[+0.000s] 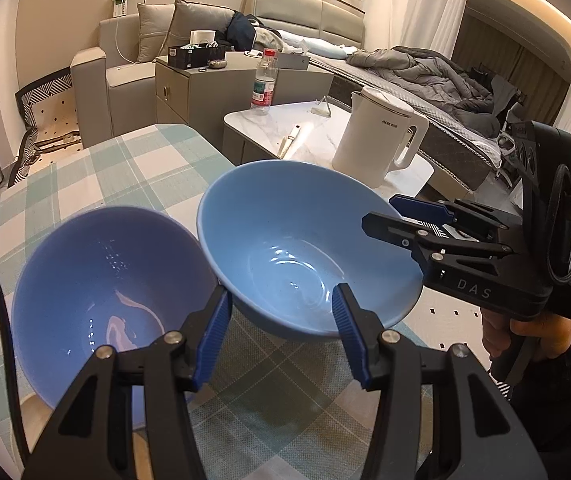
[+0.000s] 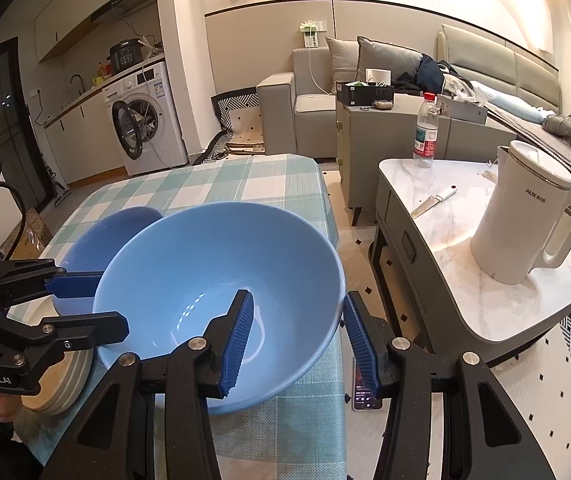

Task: Organize plates and bowls
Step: 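Lift the light blue bowl with both grippers off the tablecloth, then carry the held light blue bowl with both grippers over the nested blue bowls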

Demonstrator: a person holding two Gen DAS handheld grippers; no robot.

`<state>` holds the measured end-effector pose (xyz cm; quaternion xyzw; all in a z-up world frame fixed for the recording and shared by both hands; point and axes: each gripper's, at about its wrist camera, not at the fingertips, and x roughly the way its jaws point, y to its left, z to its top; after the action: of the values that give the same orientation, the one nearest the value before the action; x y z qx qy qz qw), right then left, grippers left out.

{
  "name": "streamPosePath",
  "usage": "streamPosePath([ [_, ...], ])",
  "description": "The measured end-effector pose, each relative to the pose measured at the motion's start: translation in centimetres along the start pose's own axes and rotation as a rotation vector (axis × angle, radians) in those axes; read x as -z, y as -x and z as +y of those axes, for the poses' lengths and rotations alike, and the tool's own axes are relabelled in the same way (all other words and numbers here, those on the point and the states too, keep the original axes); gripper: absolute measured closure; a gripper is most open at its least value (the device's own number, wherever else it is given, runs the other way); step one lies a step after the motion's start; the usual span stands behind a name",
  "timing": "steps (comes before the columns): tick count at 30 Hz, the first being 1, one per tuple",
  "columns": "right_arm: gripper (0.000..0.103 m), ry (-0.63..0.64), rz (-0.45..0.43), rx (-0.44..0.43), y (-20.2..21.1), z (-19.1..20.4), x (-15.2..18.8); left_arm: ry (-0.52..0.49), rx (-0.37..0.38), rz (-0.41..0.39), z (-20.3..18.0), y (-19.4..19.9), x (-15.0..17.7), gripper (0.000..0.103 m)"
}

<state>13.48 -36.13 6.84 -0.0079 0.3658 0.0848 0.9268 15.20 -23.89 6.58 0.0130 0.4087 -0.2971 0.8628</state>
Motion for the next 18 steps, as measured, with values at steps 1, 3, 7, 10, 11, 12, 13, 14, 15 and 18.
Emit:
streamPosePath([
  [1,0.055,0.000,-0.003,0.002,0.1,0.0,0.0,-0.003,-0.001,-0.004,0.0,0.1,0.0,0.052],
  [3,0.055,-0.001,-0.012,0.002,0.6,0.2,-0.2,-0.003,-0.001,-0.015,0.0,0.5,-0.1,0.052],
  [7,0.055,0.007,-0.027,0.007,1.4,0.6,-0.5,-0.002,0.002,-0.029,0.0,1.1,-0.1,0.052],
  [10,0.055,0.013,-0.040,0.010,2.1,1.0,-0.6,-0.004,0.001,-0.045,-0.1,1.8,-0.1,0.052],
  [11,0.055,0.017,-0.046,0.011,2.4,1.2,-0.8,-0.004,0.001,-0.050,0.0,2.0,-0.1,0.052],
  [12,0.055,0.020,-0.052,0.011,2.7,1.4,-0.9,-0.003,0.000,-0.055,0.0,2.3,-0.1,0.052],
  [13,0.055,0.022,-0.058,0.011,2.9,1.6,-1.1,-0.003,-0.002,-0.061,0.1,2.6,-0.1,0.052],
  [14,0.055,0.025,-0.064,0.010,3.2,1.9,-1.1,-0.003,-0.004,-0.064,0.2,2.7,-0.1,0.052],
  [15,0.055,0.028,-0.069,0.011,3.4,2.2,-1.2,-0.003,-0.005,-0.069,0.2,3.0,-0.1,0.052],
  [18,0.055,0.038,-0.086,0.013,4.0,3.0,-1.7,0.003,-0.004,-0.084,0.5,3.8,0.0,0.052],
])
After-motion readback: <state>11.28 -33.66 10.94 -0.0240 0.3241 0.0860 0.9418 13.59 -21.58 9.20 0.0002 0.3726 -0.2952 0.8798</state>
